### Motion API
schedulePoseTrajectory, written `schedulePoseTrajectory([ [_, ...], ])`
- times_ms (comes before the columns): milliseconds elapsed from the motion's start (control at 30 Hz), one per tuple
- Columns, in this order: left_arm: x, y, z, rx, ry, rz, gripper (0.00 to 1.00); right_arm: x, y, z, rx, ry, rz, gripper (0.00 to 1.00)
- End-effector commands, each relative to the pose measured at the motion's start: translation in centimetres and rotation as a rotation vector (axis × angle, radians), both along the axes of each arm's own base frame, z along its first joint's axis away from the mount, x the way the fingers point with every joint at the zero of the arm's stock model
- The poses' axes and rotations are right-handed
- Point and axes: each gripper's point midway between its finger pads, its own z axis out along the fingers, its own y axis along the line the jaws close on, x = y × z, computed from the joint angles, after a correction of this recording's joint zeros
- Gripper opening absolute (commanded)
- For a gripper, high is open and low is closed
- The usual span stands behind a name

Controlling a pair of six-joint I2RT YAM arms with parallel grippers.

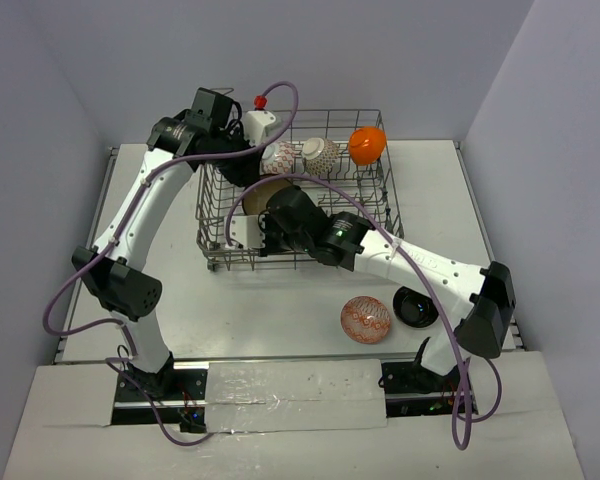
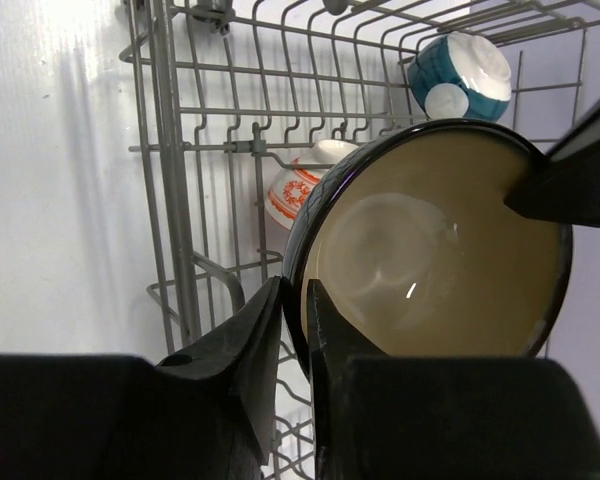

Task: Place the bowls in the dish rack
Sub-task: Pass from the left arm to the right

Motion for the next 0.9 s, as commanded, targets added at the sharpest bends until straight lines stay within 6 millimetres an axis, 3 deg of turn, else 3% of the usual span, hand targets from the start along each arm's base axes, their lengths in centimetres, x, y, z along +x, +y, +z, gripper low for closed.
schedulePoseTrajectory([
  [0,-0.4,-0.3,4.5,-0.076,-0.129,-0.010,0.00,0.2,0.5,1.3,0.041,-0.022,-0.010,0.19],
  [333,0.1,0.0,3.7,-0.059,-0.130,0.011,0.00,0.2,0.2,1.0,0.041,-0.028,-0.020,0.00],
  [467,0.8,-0.1,3.5,-0.052,-0.152,0.015,0.00,0.5,0.3,0.8,0.042,-0.028,-0.031,0.00],
  [867,3.3,-0.5,0.3,-0.036,-0.160,0.053,0.00,2.7,-0.1,1.9,0.057,-0.046,-0.083,0.00],
])
